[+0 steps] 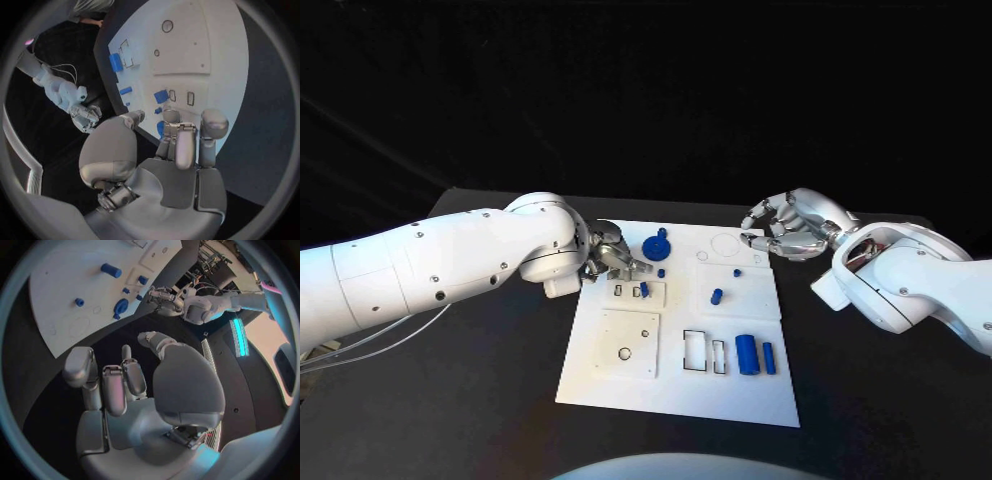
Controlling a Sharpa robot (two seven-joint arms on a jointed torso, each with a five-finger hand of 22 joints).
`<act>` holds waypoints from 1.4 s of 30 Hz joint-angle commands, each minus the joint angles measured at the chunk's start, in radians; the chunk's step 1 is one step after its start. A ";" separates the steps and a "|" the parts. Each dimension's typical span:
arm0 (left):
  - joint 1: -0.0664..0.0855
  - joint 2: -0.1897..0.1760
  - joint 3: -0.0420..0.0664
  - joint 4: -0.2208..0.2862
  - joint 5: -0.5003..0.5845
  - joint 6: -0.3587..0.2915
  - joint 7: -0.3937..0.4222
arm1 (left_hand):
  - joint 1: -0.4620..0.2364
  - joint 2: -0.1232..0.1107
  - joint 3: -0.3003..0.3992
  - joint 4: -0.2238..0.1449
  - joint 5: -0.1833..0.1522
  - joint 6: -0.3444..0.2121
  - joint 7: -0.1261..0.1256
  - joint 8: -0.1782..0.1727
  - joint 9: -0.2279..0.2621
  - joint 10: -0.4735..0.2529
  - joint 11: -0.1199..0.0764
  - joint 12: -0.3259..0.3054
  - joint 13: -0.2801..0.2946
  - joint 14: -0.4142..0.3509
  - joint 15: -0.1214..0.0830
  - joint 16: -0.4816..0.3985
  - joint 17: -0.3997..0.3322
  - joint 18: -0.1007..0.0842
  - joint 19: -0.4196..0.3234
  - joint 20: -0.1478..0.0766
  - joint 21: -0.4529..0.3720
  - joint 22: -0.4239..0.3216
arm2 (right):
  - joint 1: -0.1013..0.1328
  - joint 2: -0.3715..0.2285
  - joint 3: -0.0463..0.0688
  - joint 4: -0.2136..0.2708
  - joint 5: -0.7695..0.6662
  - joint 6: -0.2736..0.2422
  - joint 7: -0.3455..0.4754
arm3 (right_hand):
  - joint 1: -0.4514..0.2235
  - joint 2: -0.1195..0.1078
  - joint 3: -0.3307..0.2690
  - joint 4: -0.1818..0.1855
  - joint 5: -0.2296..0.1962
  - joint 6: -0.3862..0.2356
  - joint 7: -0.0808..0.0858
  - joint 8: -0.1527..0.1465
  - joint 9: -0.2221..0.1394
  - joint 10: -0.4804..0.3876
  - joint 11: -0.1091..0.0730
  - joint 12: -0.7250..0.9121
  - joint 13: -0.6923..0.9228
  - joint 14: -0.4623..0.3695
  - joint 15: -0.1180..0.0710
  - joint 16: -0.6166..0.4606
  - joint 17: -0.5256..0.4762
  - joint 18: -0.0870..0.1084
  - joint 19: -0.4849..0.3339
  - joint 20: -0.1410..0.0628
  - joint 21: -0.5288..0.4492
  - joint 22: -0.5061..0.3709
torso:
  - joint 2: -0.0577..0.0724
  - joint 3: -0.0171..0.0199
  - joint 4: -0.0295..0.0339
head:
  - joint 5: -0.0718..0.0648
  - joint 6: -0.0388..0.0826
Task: Assemble the parts on the task board
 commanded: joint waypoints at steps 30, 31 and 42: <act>0.002 0.070 -0.012 -0.068 -0.023 0.115 -0.026 | 0.028 0.018 -0.011 -0.001 0.006 0.005 0.001 -0.005 0.003 0.014 0.001 0.013 0.015 0.048 -0.006 0.008 0.127 -0.012 0.013 0.001 0.011 0.016 | -0.001 0.026 0.000 -0.020 0.073 -0.065 0.011 | 0.014 0.027 0.035 0.023 -0.007 -0.062 0.018 -0.014 0.016 -0.194 0.013 -0.341 -0.243 -0.008 0.008 -0.179 -0.119 0.059 -0.125 0.008 -0.289 -0.182 | 0.003 -0.0007 0.0003 | -0.002 -0.011; 0.002 0.070 -0.012 -0.068 -0.023 0.117 -0.026 | 0.031 0.019 -0.011 -0.001 0.006 0.005 0.001 -0.005 0.003 0.013 0.001 0.013 0.015 0.048 -0.006 0.008 0.127 -0.012 0.012 0.001 0.011 0.016 | -0.002 0.026 0.000 -0.020 0.073 -0.065 0.010 | 0.014 0.027 0.035 0.023 -0.007 -0.062 0.018 -0.014 0.016 -0.193 0.013 -0.341 -0.243 -0.008 0.008 -0.179 -0.119 0.059 -0.125 0.008 -0.289 -0.182 | 0.002 -0.0005 0.0003 | -0.002 -0.012; 0.001 0.075 -0.012 -0.070 -0.025 0.118 -0.026 | 0.082 0.041 -0.004 -0.003 0.009 0.004 0.002 -0.011 0.006 0.012 0.002 0.017 0.021 0.049 -0.004 0.009 0.129 -0.013 0.012 0.002 0.016 0.023 | -0.002 0.030 -0.001 -0.021 0.074 -0.054 0.008 | 0.014 0.030 0.036 0.024 -0.006 -0.060 0.017 -0.013 0.017 -0.190 0.012 -0.337 -0.241 -0.006 0.007 -0.176 -0.114 0.058 -0.120 0.008 -0.283 -0.178 | 0.003 -0.0015 -0.0006 | -0.002 -0.015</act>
